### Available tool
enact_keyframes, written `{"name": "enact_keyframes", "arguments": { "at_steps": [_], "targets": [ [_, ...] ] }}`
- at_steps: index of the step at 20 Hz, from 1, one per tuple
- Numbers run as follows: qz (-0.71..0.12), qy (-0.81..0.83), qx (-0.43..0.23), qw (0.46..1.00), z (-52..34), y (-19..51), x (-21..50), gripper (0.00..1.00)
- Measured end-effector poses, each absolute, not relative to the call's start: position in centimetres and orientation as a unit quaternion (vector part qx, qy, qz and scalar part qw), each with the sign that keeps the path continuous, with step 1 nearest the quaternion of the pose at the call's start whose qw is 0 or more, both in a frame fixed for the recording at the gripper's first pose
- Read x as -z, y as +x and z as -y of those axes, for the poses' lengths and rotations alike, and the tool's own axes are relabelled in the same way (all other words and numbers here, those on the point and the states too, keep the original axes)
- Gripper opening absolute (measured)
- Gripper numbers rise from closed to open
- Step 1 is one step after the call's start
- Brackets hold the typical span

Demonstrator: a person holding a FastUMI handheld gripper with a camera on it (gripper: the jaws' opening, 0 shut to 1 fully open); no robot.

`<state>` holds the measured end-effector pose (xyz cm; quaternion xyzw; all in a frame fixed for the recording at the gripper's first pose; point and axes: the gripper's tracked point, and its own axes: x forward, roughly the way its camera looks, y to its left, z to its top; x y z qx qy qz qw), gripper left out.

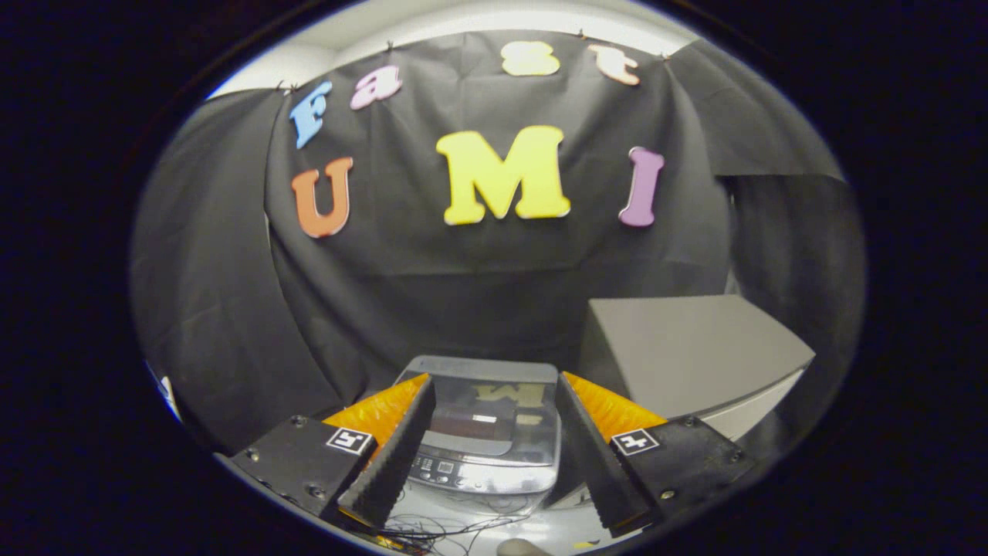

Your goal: Put the clothes into the washing machine and then close the washing machine lid.

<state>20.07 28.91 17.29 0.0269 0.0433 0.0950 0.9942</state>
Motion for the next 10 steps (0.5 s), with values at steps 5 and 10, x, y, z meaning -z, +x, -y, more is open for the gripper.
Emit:
{"name": "enact_keyframes", "arguments": {
  "at_steps": [5,10],
  "targets": [
    [0.022,0.030,-0.070,0.997,-18.7,14.2,-18.1,0.98],
    [0.034,0.019,-0.028,0.999,-8.7,8.3,-13.6,0.99]
  ]
}}
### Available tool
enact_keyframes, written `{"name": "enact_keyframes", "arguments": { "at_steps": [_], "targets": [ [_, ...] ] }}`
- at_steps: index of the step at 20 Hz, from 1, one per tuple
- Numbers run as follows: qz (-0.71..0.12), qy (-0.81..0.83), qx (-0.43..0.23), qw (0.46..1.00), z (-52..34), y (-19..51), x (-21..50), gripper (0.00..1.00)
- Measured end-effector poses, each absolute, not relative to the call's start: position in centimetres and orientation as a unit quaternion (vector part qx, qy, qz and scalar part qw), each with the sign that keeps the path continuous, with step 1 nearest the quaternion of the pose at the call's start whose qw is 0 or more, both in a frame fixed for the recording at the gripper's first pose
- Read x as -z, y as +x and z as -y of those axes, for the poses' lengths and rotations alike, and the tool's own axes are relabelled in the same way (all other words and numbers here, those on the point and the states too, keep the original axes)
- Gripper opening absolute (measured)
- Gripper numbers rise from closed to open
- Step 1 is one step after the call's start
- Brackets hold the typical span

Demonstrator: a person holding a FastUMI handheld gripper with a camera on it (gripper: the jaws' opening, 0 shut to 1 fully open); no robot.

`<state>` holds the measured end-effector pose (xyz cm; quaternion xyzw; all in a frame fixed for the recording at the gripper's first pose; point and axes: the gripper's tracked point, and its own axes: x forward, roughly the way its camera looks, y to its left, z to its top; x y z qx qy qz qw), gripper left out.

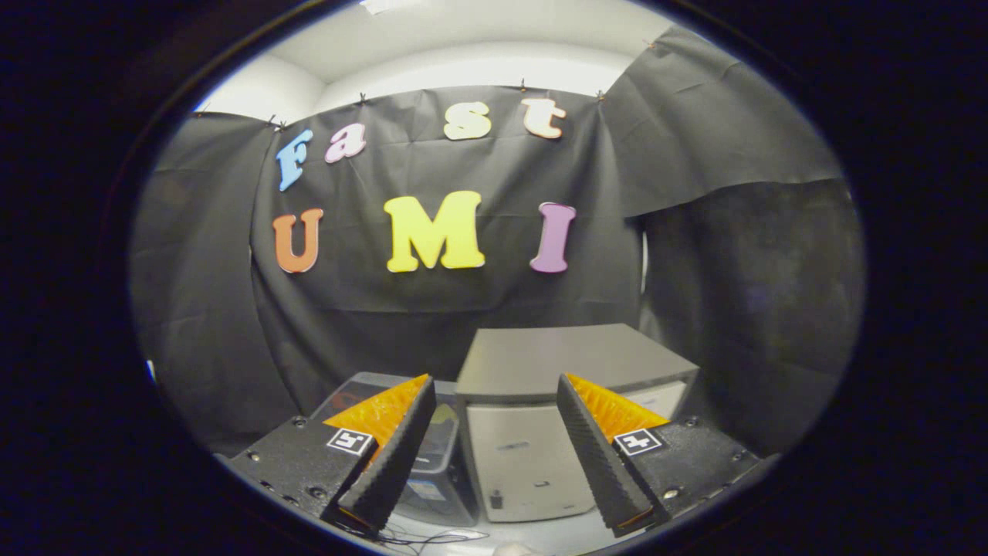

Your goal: Put the clothes into the washing machine and then close the washing machine lid.

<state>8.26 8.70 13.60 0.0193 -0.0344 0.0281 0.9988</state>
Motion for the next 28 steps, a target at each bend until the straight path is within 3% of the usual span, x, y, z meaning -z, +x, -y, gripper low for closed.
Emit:
{"name": "enact_keyframes", "arguments": {
  "at_steps": [11,28],
  "targets": [
    [-0.010,0.017,0.018,1.000,3.9,-1.0,-1.7,0.98],
    [-0.018,-0.009,-0.010,1.000,5.8,-0.3,0.5,0.99]
  ]
}}
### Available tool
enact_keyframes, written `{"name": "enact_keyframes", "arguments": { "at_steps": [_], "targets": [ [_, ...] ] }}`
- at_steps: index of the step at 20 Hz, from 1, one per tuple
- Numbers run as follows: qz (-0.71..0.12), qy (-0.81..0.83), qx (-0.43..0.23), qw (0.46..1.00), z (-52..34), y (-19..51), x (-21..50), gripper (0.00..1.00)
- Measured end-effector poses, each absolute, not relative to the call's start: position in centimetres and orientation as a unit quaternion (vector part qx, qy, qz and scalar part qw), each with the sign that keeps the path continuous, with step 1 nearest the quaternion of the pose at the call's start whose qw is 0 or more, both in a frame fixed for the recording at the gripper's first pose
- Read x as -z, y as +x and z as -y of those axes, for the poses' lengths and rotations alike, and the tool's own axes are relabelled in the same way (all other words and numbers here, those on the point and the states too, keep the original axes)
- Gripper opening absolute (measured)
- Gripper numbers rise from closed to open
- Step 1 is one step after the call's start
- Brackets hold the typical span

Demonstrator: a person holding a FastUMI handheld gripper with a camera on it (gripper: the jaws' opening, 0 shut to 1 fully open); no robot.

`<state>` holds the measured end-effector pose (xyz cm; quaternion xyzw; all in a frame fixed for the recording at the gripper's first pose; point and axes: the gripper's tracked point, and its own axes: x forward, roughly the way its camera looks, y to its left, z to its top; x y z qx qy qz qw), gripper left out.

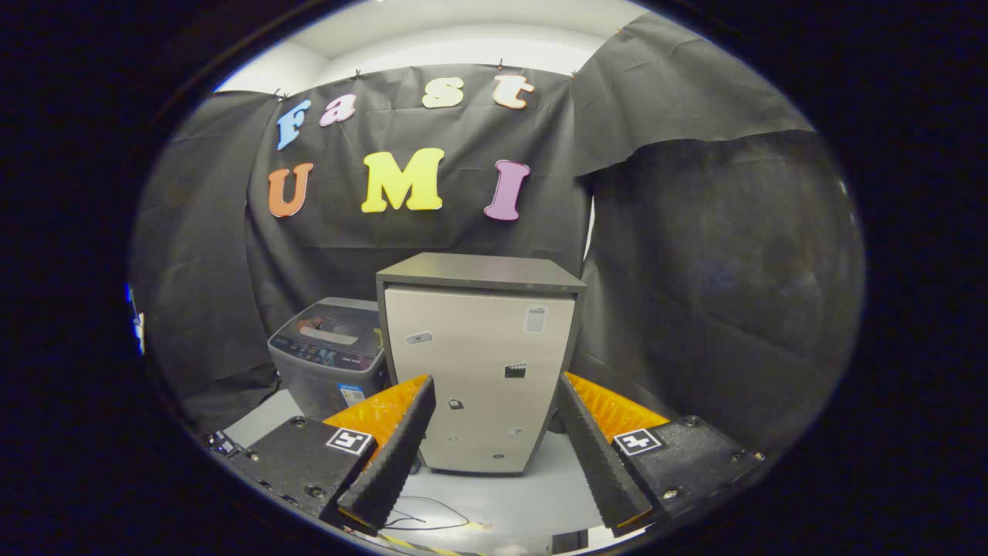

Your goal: Put the clothes into the washing machine and then close the washing machine lid.

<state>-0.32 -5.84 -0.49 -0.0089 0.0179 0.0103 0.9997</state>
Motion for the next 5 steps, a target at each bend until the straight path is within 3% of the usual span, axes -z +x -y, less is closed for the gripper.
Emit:
{"name": "enact_keyframes", "arguments": {
  "at_steps": [5],
  "targets": [
    [-0.021,-0.007,-0.007,1.000,6.24,0.03,0.74,0.99]
  ]
}}
